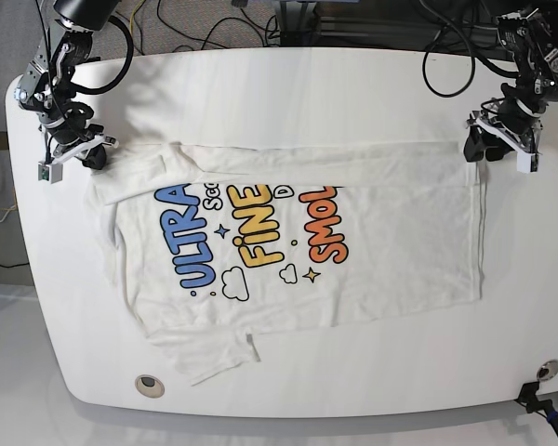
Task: Fold the T-shirt properly
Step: 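Drag the shirt toward the robot with both grippers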
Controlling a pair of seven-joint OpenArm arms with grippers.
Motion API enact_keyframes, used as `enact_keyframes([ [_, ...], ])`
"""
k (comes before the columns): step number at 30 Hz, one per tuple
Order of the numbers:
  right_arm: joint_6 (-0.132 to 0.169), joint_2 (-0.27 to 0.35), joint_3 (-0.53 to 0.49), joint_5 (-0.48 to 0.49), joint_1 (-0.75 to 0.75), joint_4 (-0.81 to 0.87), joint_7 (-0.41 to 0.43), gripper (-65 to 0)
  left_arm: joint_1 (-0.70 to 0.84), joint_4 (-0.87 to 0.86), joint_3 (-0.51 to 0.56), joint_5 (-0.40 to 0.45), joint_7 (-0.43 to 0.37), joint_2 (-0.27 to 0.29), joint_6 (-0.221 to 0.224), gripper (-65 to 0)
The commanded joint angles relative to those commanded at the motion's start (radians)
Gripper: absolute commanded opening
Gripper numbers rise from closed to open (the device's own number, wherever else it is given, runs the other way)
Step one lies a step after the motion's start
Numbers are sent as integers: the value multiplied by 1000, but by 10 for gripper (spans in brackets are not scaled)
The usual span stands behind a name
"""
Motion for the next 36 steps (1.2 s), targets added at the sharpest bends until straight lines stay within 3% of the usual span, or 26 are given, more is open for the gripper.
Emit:
enact_keyframes([
  [10, 0, 0, -2, 0, 0, 0, 0, -649, 3, 0, 28, 0, 0, 0, 0, -381],
  [12, 0, 0, -2, 2, 0, 0, 0, -649, 3, 0, 28, 0, 0, 2, 0, -449],
  [15, 0, 0, -2, 0, 0, 0, 0, -650, 3, 0, 28, 0, 0, 2, 3, -621],
  [16, 0, 0, -2, 0, 0, 0, 0, -650, 3, 0, 28, 0, 0, 2, 3, -650],
  [27, 0, -2, -2, 5, -37, 9, -9, -650, 3, 3, 29, 0, -2, -3, 0, -650],
  [31, 0, -6, 0, 6, -98, 41, -34, -650, 15, 3, 31, -2, 28, -64, 0, -650],
  [36, -2, -74, 2, 6, -207, 123, -34, -650, 18, 5, 28, -2, 95, -114, 0, -650],
])
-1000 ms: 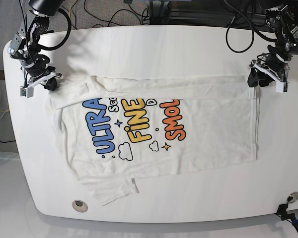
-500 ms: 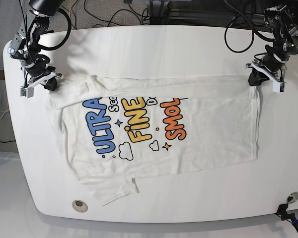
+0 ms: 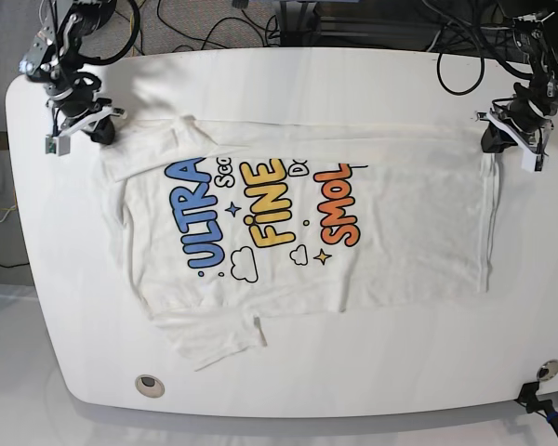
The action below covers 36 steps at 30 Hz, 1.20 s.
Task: Fold the T-shirt properly
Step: 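Drag the shirt toward the robot with both grippers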
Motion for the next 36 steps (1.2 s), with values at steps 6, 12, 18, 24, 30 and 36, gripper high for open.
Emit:
enact_keyframes([
  [6, 0, -61, 0, -3, -115, 91, 0, -650, 74, 0, -2, -3, 14, -23, 0, -650],
  [12, 0, -64, 2, -2, -199, 100, 0, -650, 169, 2, 0, -5, 14, -20, 0, -650],
  [18, 0, -34, 2, -9, -262, 95, 0, -650, 233, 2, 0, -5, 14, -20, -2, -650],
  [24, 0, -8, 3, -11, -265, 92, 0, -650, 290, 121, 2, 0, 18, -18, -2, -650],
  [30, -2, 8, 2, -11, -265, 92, 0, -650, 293, 129, 2, 0, 46, -20, -2, -650],
  [36, -2, 3, -2, -11, -265, 92, 0, -650, 293, 129, 2, 0, 46, -25, -2, -650],
])
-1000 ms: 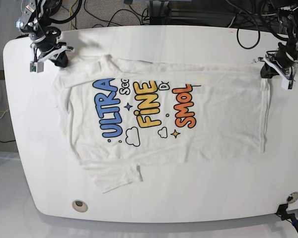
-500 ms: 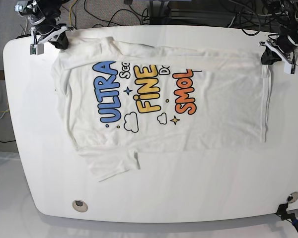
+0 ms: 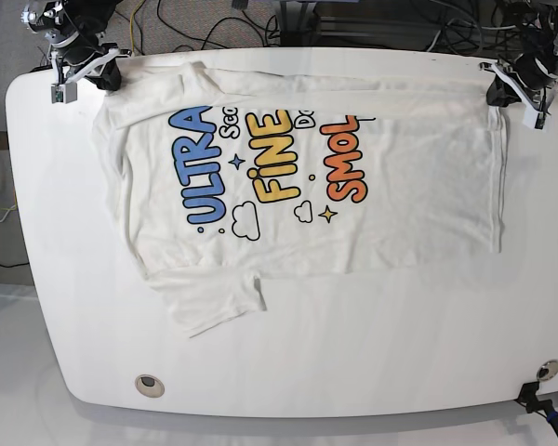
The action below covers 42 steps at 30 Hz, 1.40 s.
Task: Fold the T-shirt properly
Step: 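Drag the shirt toward the robot with both grippers, then release the collar edge and move both grippers down along the shirt sides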
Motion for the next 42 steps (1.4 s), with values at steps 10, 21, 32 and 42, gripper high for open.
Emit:
enact_keyframes([
  [10, 2, 0, 0, 6, 5, 0, 0, -463, -2, 0, -2, 0, 0, -20, 0, -495],
  [21, 2, 6, 2, 9, 3, 8, 0, -400, -31, 26, -3, -2, 0, -52, 0, -379],
  [32, 2, 0, 2, 3, 11, 204, -69, -400, -60, 213, -2, -2, 0, -54, 0, -377],
  [42, -3, 6, 0, 5, 60, 262, -74, -400, -133, 295, -2, -2, 0, -51, 0, -378],
])
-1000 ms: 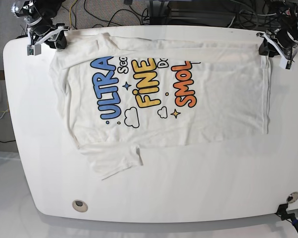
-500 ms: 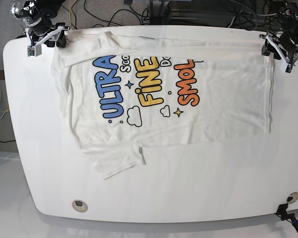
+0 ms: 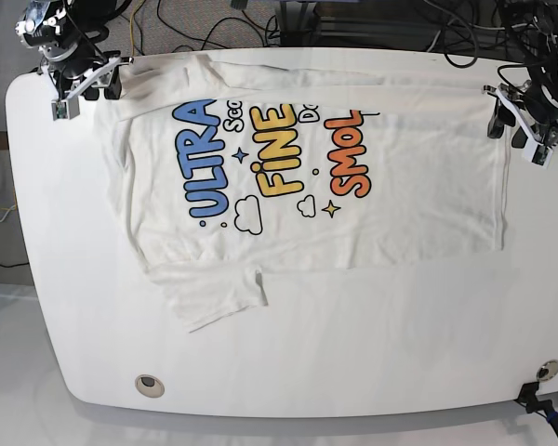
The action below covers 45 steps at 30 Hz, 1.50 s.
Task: Fold the T-shirt properly
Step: 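Release the collar edge and move both grippers down along the shirt sides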
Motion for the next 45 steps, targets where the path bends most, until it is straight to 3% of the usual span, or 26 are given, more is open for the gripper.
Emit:
enact_keyframes([
  [5, 3, 2, 0, -3, 109, -2, -58, -399, -86, -3, 3, 2, 0, 0, 0, -378],
  [12, 0, 2, -5, -3, 281, -46, -68, -399, -198, -6, 69, 3, 0, 2, 5, -378],
  [24, 0, 25, -6, -3, 635, -368, -81, -399, -477, -235, 95, 126, -6, 57, 2, -375],
  [29, 0, 77, -84, -5, 764, -529, -75, -399, -539, -385, 95, 129, -89, 58, 2, -374],
  [38, -3, 132, -226, -5, 868, -738, 54, -399, -629, -591, 95, 132, -183, 44, 2, -374],
  [45, -3, 157, -287, -5, 931, -901, 144, -399, -703, -781, 95, 245, -275, 37, 2, -374],
])
